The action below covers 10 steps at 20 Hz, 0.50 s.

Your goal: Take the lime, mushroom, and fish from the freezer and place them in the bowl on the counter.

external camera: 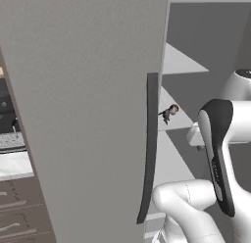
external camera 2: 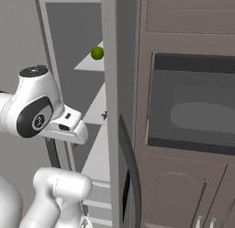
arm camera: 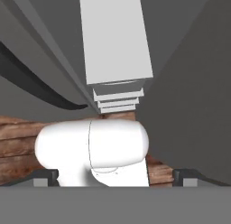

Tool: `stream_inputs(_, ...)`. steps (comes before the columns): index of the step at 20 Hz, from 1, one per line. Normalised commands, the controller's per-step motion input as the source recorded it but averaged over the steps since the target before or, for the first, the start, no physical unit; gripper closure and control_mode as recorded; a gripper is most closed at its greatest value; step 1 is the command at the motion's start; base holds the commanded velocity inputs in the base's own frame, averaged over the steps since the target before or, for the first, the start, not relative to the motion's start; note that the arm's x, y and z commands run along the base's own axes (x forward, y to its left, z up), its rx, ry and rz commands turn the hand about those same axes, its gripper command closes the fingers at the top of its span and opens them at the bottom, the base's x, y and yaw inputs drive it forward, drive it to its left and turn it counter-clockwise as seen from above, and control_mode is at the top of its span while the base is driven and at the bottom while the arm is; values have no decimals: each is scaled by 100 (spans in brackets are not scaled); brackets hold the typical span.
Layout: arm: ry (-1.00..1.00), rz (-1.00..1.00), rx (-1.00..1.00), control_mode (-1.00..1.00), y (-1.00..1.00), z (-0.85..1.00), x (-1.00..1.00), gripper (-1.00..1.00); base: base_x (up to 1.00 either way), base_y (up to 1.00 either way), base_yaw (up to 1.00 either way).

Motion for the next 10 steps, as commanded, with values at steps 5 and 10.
stream_inputs(5,0,0,0,100,0,0,0,-100,9,-41,-11)
stream_inputs(10,0,0,0,100,0,0,0,-100,28,-6,-9)
